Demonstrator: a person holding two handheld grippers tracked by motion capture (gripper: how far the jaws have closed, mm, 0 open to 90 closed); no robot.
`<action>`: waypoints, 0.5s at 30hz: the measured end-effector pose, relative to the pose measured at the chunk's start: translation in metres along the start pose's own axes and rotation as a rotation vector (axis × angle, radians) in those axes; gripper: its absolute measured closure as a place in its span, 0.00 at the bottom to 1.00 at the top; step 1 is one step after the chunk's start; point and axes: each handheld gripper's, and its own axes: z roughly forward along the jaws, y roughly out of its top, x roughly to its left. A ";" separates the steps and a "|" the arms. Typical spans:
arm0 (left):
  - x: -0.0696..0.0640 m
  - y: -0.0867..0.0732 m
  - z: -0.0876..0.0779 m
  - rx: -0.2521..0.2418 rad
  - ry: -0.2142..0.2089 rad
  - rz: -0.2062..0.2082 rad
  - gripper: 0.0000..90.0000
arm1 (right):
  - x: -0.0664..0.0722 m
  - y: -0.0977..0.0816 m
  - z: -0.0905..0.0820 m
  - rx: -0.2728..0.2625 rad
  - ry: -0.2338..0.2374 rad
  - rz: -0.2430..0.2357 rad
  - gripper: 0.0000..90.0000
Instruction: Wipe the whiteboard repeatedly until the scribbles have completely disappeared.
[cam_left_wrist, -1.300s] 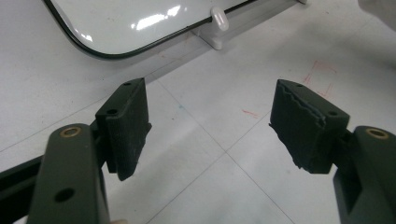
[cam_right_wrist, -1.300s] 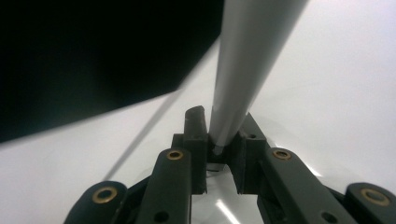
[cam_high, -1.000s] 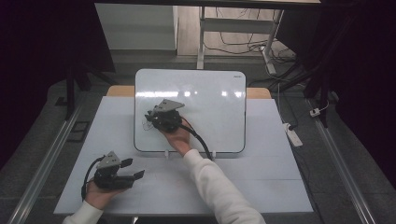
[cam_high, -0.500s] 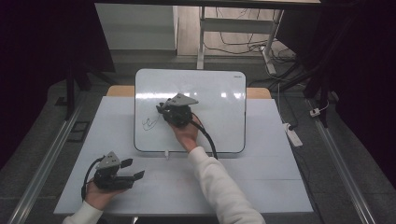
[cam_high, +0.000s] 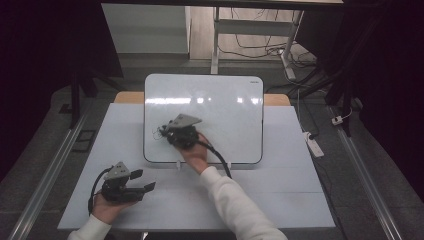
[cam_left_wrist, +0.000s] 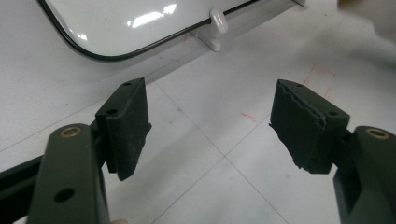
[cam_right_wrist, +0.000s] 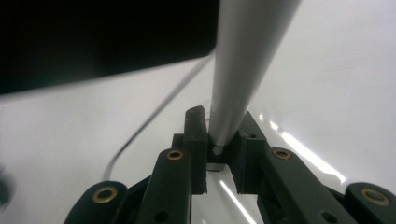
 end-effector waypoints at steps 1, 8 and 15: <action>0.000 0.000 0.000 -0.002 0.001 0.000 0.32 | 0.007 -0.001 0.003 0.009 0.003 -0.033 0.87; 0.000 0.000 -0.001 -0.006 -0.001 -0.006 0.32 | -0.015 0.008 -0.009 -0.060 -0.099 0.050 0.87; -0.001 -0.001 -0.001 -0.007 0.000 -0.003 0.32 | -0.007 0.008 0.001 -0.045 -0.055 0.032 0.87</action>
